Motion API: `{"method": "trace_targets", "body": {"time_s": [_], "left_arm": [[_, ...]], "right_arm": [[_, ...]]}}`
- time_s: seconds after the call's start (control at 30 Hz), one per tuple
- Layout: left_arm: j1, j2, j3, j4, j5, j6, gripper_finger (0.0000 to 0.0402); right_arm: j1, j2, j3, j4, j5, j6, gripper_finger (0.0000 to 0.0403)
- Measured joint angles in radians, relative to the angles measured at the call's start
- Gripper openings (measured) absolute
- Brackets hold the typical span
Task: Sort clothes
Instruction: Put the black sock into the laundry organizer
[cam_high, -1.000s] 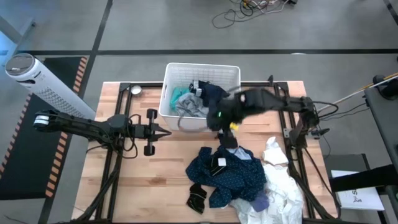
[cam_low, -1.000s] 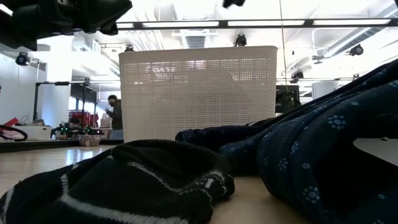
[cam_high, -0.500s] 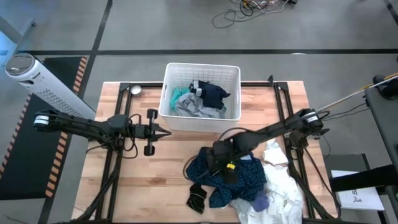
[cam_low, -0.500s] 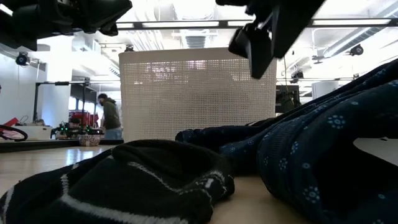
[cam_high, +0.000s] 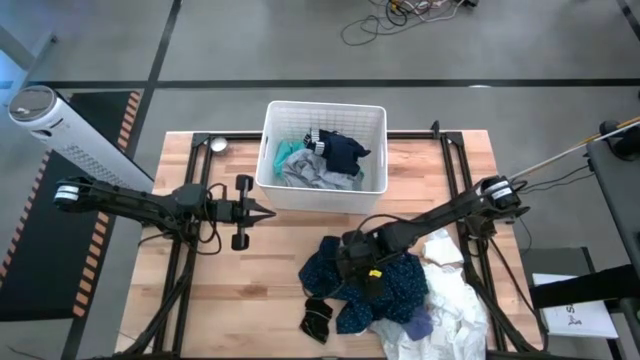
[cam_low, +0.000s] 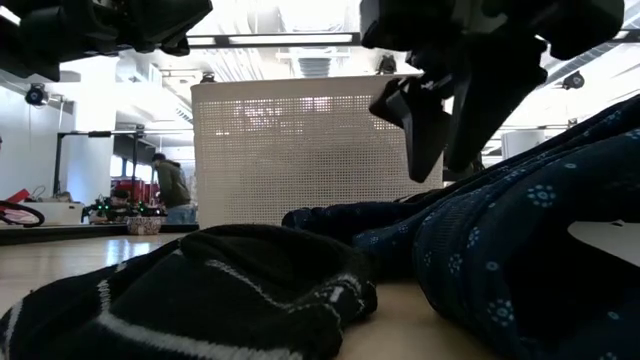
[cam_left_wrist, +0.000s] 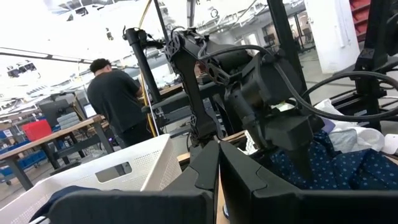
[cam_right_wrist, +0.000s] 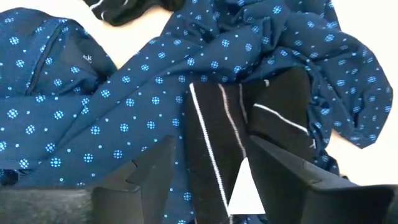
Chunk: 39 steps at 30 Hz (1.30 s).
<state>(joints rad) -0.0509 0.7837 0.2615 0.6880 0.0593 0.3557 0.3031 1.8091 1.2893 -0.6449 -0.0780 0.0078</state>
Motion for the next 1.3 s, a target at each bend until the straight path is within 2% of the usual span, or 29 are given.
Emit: {"method": "trace_targets", "body": {"time_s": [0.53,0.63,0.8,0.87,1.0,1.3], "left_arm": [[0.0,0.0,0.0,-0.002,0.0,0.0,0.0],[0.0,0.0,0.0,-0.001,0.0,0.0,0.0],[0.0,0.0,0.0,-0.001,0.0,0.001,0.0],[0.0,0.0,0.0,0.0,0.0,0.001,0.0],[0.0,0.0,0.0,-0.001,0.0,0.001,0.0],[0.0,0.0,0.0,-0.003,0.0,0.002,0.0]], "right_arm": [[-0.004,0.009,-0.08,0.052,0.001,-0.016,0.0152],[-0.007,0.009,-0.077,0.051,0.008,-0.008,0.0124],[-0.007,0.009,-0.059,0.049,0.03,-0.035,0.0031],[-0.007,0.009,-0.047,0.048,0.03,-0.046,0.001],[-0.007,0.009,-0.001,0.04,0.028,-0.035,0.0018],[-0.002,0.009,0.163,-0.077,0.027,-0.062,0.0004]]}}
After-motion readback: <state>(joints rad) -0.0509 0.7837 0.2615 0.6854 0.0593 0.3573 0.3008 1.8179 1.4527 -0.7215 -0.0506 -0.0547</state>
